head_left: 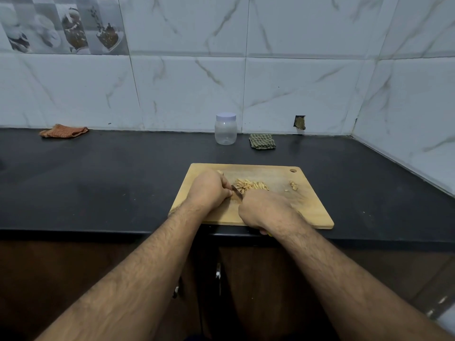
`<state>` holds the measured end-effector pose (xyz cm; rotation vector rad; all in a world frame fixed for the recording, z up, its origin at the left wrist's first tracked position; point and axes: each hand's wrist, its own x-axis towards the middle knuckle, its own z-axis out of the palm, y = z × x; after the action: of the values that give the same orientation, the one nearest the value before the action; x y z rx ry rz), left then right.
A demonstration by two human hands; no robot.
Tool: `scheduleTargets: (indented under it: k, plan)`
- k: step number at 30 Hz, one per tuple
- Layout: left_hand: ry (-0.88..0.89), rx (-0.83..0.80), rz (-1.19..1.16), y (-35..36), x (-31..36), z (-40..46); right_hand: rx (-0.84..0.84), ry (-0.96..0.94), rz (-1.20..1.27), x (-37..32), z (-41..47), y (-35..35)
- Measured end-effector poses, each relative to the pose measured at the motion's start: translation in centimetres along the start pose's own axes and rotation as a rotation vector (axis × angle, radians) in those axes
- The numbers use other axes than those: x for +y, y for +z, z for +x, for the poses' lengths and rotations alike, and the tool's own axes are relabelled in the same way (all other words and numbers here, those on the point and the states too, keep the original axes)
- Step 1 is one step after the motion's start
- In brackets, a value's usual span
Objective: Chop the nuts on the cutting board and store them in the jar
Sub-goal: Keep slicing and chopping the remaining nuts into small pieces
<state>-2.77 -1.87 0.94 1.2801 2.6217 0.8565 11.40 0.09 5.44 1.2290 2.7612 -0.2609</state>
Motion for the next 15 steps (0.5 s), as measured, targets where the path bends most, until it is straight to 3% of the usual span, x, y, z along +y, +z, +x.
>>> scheduleTargets:
  k: [15]
  plan:
    - [-0.009,0.142,-0.009,1.1,0.0,-0.7,-0.027,0.032,-0.080,0.3,-1.6,0.5]
